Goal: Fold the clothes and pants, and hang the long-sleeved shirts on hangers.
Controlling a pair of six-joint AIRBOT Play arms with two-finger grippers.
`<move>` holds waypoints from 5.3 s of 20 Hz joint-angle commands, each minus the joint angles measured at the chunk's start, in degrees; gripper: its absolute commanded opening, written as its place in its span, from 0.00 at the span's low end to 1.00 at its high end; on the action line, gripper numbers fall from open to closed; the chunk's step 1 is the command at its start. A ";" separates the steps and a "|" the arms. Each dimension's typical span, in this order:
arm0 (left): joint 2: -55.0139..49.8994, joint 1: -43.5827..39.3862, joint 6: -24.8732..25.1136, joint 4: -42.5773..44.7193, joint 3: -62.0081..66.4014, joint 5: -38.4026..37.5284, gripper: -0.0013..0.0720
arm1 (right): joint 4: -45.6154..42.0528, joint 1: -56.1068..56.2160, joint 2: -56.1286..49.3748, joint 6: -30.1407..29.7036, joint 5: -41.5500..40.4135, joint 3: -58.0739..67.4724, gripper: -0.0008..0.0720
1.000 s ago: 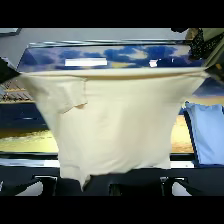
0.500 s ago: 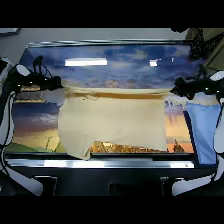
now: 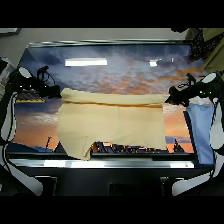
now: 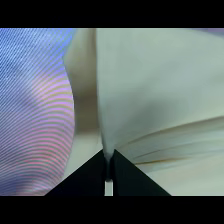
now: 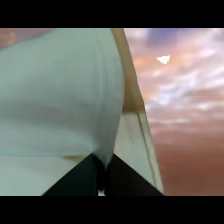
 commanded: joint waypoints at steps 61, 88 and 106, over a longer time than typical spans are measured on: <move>53.55 16.11 -1.16 -19.39 -85.11 14.71 0.76 | 8.70 -19.52 40.33 -6.69 4.31 -36.70 0.74; 52.13 7.61 -0.37 -22.73 -85.20 17.79 0.04 | -3.82 -19.52 31.69 -6.86 7.30 -41.20 0.74; 52.11 7.61 -0.61 -22.73 -85.18 17.31 0.04 | 5.86 -15.39 30.21 -17.35 -6.27 -62.18 0.72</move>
